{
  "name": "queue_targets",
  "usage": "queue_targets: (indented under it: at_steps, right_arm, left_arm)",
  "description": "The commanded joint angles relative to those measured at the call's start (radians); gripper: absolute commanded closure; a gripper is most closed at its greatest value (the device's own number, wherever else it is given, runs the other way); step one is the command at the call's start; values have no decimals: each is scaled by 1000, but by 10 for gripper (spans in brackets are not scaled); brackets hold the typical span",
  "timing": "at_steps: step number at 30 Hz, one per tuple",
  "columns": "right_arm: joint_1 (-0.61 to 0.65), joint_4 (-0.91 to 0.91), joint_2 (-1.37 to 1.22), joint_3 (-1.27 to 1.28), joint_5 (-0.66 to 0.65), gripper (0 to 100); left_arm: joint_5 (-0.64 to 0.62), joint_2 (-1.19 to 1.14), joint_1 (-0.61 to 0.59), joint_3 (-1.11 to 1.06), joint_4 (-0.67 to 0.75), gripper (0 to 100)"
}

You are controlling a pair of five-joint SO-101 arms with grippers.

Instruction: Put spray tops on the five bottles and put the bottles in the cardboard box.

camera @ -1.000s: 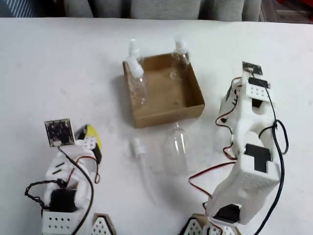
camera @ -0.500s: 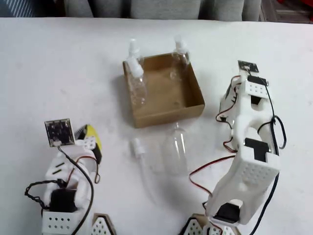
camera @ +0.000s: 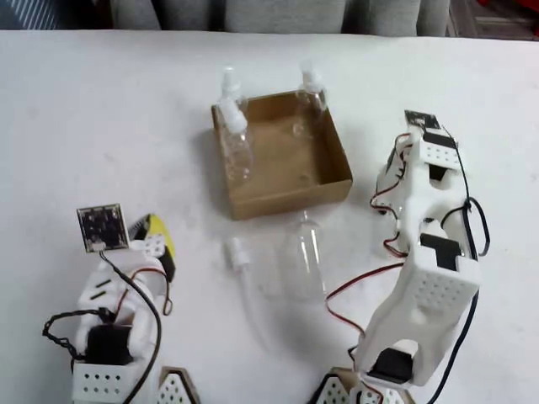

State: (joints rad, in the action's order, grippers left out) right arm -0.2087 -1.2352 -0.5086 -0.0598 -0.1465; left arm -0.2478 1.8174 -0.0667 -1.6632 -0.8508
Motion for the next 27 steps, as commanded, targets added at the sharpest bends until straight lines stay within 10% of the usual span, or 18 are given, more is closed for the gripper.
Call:
queue_targets:
  at_steps: [1, 4, 16, 27]
  right_arm:
    - [13, -4, 2, -40, -21, 843]
    - [8, 4, 22, -58, -20, 994]
    - [-1, -154, 196, 84, -21, 981]
    - [7, 125, 338, 446, -20, 981]
  left_arm:
    - [9, 12, 10, 8, 37, 979]
    - [9, 12, 10, 8, 37, 979]
    - [-75, 12, 16, 17, 69, 979]
    - [-120, 8, 183, 180, -95, 979]
